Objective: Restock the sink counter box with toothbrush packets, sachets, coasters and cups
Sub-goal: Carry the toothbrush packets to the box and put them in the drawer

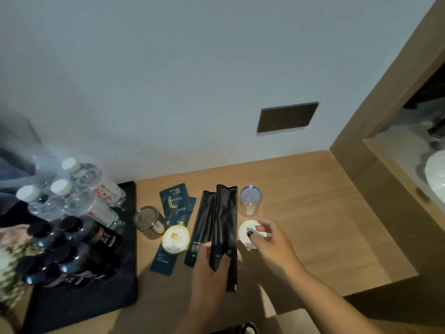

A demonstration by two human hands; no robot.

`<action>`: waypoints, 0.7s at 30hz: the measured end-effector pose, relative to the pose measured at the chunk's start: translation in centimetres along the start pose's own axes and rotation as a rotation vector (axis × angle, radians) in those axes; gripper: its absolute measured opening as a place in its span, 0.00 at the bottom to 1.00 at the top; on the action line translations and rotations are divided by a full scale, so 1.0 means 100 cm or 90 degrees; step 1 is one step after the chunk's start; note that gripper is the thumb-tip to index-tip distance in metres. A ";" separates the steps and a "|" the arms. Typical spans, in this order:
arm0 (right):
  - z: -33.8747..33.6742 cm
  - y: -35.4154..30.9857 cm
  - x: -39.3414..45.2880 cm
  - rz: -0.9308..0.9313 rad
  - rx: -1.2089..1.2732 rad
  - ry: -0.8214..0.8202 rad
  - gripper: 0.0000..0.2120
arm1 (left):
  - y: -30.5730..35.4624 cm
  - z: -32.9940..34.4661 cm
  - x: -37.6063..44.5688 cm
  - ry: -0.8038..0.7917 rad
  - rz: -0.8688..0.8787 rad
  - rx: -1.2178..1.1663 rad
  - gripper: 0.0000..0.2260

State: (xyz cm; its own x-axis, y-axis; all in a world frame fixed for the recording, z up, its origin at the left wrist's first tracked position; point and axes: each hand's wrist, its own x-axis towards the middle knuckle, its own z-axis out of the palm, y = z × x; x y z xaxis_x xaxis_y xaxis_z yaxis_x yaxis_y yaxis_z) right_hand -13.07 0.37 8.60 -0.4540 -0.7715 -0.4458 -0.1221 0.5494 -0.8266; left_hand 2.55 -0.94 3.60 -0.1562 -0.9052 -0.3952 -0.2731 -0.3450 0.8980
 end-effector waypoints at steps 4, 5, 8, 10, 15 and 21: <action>0.006 -0.029 0.006 0.042 0.154 -0.058 0.10 | 0.023 -0.003 -0.012 -0.034 0.075 0.019 0.10; 0.008 -0.034 0.009 0.048 0.183 -0.060 0.08 | 0.028 -0.002 -0.014 -0.049 0.080 0.029 0.11; 0.013 -0.038 0.019 0.074 0.266 -0.039 0.07 | 0.033 -0.004 -0.015 -0.075 0.076 0.042 0.10; 0.016 -0.037 0.025 0.084 0.280 -0.015 0.08 | 0.036 -0.009 -0.015 -0.112 0.055 0.000 0.06; 0.017 -0.028 0.038 0.096 0.332 0.055 0.09 | 0.017 -0.036 0.026 0.000 0.063 0.053 0.06; 0.005 -0.021 0.036 0.104 0.357 0.083 0.08 | -0.020 -0.032 0.097 0.060 0.053 0.367 0.14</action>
State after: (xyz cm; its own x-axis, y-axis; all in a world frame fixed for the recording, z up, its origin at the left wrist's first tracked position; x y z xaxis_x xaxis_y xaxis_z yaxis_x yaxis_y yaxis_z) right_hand -13.99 -3.67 8.56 -0.5361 -0.6261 -0.5662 0.4268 0.3776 -0.8217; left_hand 4.68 -9.79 -1.42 -0.1214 -0.9506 -0.2855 -0.7399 -0.1051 0.6645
